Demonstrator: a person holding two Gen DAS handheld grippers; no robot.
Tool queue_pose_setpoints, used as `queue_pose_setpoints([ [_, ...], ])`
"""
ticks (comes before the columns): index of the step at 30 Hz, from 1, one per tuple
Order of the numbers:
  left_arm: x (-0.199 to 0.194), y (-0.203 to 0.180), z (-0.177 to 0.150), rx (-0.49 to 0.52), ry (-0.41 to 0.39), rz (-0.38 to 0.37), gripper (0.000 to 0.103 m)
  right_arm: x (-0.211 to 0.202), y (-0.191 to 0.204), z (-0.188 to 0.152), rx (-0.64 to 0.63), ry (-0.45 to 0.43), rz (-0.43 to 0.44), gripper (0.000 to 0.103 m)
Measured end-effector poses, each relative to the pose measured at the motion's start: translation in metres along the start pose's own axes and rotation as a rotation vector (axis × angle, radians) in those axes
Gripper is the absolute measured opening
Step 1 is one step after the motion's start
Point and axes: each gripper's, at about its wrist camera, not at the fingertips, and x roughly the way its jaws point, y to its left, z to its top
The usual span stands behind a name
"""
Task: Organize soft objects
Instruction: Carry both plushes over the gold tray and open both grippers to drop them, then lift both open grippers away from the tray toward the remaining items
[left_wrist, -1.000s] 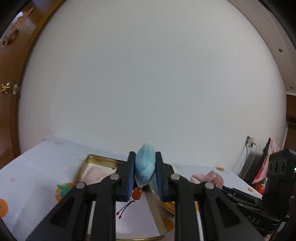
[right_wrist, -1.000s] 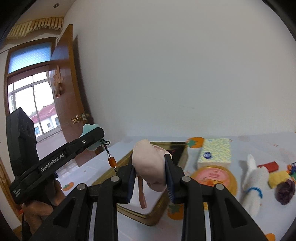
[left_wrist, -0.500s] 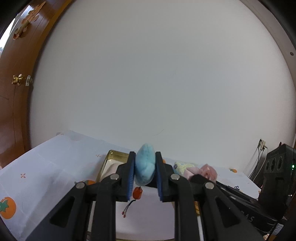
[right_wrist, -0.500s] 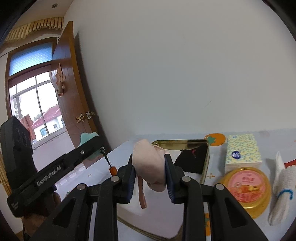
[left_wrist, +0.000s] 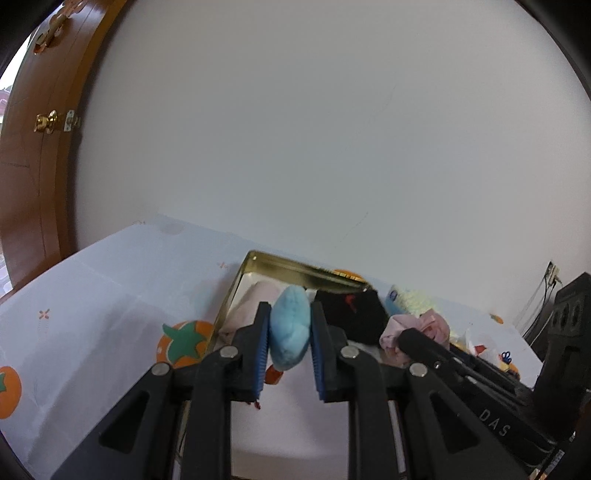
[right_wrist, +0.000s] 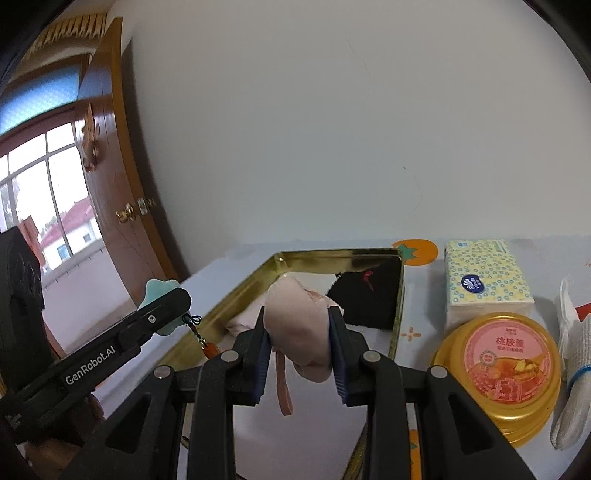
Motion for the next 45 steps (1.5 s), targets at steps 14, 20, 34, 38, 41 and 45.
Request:
queue_pose_setpoints([
  [14,0.015,-0.006,-0.007,0.057,0.057,0.084,0.019,0.007,-0.001,-0.004,-0.034,0.044,-0.030,0.032],
  [20,0.019,-0.009,-0.008,0.072,0.068,0.114,0.019,0.009,0.003,-0.004,-0.054,0.047,-0.017,0.032],
  [34,0.017,-0.018,-0.013,0.131,0.046,0.210,0.038,0.004,0.005,-0.005,-0.068,0.017,0.008,0.062],
  [38,0.009,-0.009,-0.013,0.080,-0.001,0.297,0.099,-0.006,-0.005,-0.005,-0.018,-0.033,-0.008,0.073],
  [41,0.001,-0.010,-0.014,0.089,-0.036,0.304,0.102,-0.013,-0.009,-0.006,-0.003,-0.061,-0.027,0.080],
  [45,0.000,-0.022,-0.015,0.146,-0.055,0.346,0.102,-0.024,-0.009,-0.006,-0.023,-0.093,-0.076,0.081],
])
